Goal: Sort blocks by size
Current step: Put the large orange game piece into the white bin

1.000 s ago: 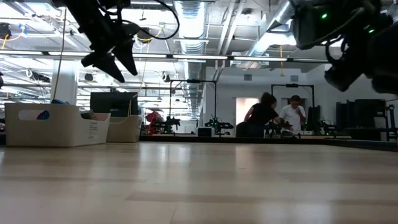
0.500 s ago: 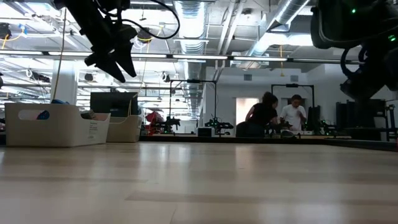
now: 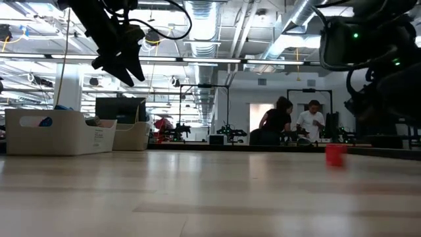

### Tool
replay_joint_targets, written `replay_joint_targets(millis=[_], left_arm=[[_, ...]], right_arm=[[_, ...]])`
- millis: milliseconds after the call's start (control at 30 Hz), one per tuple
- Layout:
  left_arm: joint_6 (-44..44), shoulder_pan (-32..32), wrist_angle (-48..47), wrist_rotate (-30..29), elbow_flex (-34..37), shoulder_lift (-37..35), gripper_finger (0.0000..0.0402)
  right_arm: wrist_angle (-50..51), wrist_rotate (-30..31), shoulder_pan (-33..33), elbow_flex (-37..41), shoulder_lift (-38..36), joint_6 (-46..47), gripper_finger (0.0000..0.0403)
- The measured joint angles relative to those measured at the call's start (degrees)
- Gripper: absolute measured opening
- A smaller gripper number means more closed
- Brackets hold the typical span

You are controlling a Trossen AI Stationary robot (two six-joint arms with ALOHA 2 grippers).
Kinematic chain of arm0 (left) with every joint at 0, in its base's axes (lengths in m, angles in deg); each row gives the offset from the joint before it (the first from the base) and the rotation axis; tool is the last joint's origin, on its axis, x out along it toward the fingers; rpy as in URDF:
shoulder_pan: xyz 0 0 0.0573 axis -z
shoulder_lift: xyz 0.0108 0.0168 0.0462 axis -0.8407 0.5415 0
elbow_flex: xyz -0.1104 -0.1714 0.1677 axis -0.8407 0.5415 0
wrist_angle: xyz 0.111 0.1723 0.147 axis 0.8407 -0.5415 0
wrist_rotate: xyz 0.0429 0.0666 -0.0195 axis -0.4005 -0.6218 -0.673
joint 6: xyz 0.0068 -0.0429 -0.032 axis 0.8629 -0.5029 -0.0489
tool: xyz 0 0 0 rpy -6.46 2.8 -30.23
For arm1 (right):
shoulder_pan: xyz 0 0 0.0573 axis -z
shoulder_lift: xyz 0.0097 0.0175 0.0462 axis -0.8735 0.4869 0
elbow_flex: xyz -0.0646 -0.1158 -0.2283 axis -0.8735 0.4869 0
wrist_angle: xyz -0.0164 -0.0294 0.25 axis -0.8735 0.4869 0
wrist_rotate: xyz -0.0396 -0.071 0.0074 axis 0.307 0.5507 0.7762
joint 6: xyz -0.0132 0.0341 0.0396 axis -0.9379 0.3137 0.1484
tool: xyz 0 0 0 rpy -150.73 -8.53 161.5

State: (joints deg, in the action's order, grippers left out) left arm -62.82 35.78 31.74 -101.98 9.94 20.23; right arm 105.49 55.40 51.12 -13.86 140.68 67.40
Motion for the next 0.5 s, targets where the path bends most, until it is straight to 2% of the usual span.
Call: replay_joint_targets(millis=[133,233,400,500], left_arm=[[-0.92,0.00,-0.02,0.26,0.00,0.00,0.0237],[-2.03,0.00,-0.04,1.23,0.00,0.00,0.0237],[-2.75,0.00,0.00,2.34,0.00,0.00,0.0237],[-3.72,0.00,0.02,2.65,0.00,0.00,0.0237]], right_arm=[[0.71,-0.01,1.71,-0.94,0.09,-1.84,0.0272],[0.08,2.32,2.46,-5.10,0.09,-7.51,0.0271],[-2.41,13.45,3.39,-12.61,0.07,-24.83,0.0271],[-6.38,16.11,5.79,-14.67,0.04,-36.63,0.0271]])
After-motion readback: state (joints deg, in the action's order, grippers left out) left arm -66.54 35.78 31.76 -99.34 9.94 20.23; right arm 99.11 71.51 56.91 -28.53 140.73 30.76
